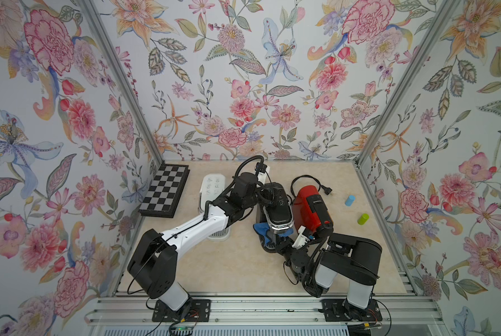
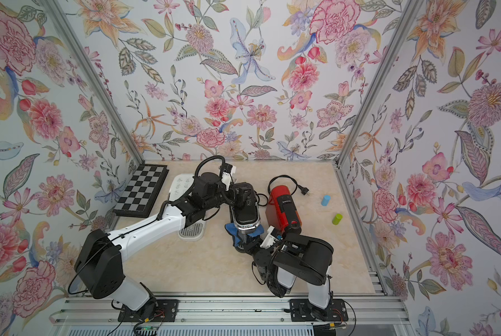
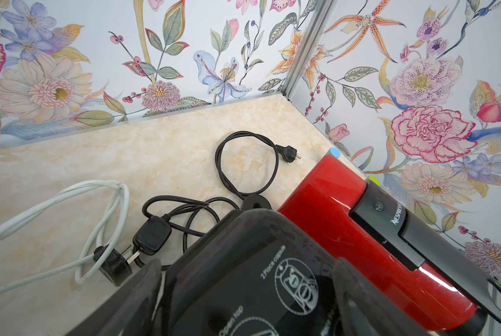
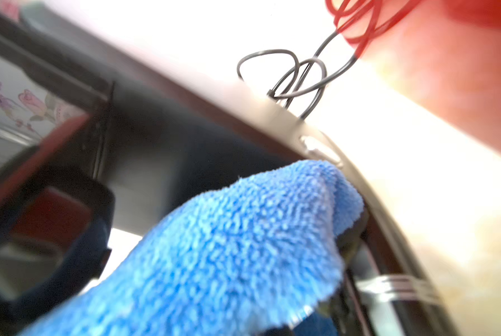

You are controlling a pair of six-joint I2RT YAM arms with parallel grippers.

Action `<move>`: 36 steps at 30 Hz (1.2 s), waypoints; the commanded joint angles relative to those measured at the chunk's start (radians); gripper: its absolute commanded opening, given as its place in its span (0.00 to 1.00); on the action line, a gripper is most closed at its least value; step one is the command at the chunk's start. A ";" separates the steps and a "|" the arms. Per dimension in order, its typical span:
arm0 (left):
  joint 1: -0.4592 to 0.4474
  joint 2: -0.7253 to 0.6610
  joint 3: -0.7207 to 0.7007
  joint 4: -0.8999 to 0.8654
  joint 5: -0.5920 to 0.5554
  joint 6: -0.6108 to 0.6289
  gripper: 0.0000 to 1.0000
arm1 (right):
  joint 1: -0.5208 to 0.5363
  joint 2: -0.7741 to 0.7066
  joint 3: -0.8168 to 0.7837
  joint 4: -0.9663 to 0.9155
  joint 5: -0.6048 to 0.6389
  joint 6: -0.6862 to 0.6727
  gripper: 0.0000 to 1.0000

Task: Wipe the surface of a coffee machine
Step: Wipe the dirt from the surface of the coffee machine.

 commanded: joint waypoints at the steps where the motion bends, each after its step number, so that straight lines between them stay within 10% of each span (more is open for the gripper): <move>1: -0.006 0.056 -0.026 -0.195 -0.047 0.027 0.92 | -0.050 -0.051 -0.011 0.056 -0.021 -0.021 0.00; 25: -0.005 0.064 -0.015 -0.202 -0.043 0.044 0.92 | -0.002 0.142 0.223 0.056 -0.145 -0.057 0.00; 36: -0.004 0.065 -0.012 -0.206 -0.043 0.045 0.92 | 0.003 -0.041 0.066 0.056 -0.055 -0.132 0.00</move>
